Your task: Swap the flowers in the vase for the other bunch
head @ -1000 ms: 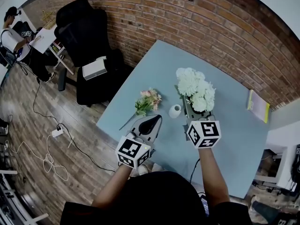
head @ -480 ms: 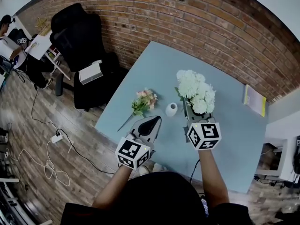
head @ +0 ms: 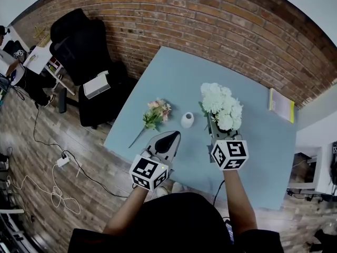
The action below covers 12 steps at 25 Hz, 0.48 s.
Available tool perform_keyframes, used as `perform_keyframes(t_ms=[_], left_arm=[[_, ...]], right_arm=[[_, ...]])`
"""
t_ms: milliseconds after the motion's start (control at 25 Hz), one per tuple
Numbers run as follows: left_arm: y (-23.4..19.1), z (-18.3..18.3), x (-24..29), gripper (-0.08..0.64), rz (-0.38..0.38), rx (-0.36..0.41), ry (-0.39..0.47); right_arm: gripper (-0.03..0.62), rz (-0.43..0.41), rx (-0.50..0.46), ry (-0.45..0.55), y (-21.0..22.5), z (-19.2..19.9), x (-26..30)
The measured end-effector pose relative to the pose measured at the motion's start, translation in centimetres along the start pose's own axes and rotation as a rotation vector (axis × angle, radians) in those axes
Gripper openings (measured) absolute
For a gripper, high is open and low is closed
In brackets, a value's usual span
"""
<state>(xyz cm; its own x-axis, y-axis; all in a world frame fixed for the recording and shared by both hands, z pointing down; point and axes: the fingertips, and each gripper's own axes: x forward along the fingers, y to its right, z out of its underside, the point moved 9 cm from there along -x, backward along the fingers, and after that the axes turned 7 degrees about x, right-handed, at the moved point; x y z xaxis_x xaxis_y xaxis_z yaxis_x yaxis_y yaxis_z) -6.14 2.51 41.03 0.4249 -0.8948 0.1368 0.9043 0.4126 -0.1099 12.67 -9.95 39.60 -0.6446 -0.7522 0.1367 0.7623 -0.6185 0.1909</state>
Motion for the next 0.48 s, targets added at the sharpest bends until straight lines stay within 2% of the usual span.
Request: perform_keyframes(t_ms=[480], left_arm=[[2.3, 0.2, 0.2, 0.006, 0.066, 0.023, -0.012]], right_arm=[[0.127, 0.084, 0.030, -0.017, 1.6, 1.7, -3.9]])
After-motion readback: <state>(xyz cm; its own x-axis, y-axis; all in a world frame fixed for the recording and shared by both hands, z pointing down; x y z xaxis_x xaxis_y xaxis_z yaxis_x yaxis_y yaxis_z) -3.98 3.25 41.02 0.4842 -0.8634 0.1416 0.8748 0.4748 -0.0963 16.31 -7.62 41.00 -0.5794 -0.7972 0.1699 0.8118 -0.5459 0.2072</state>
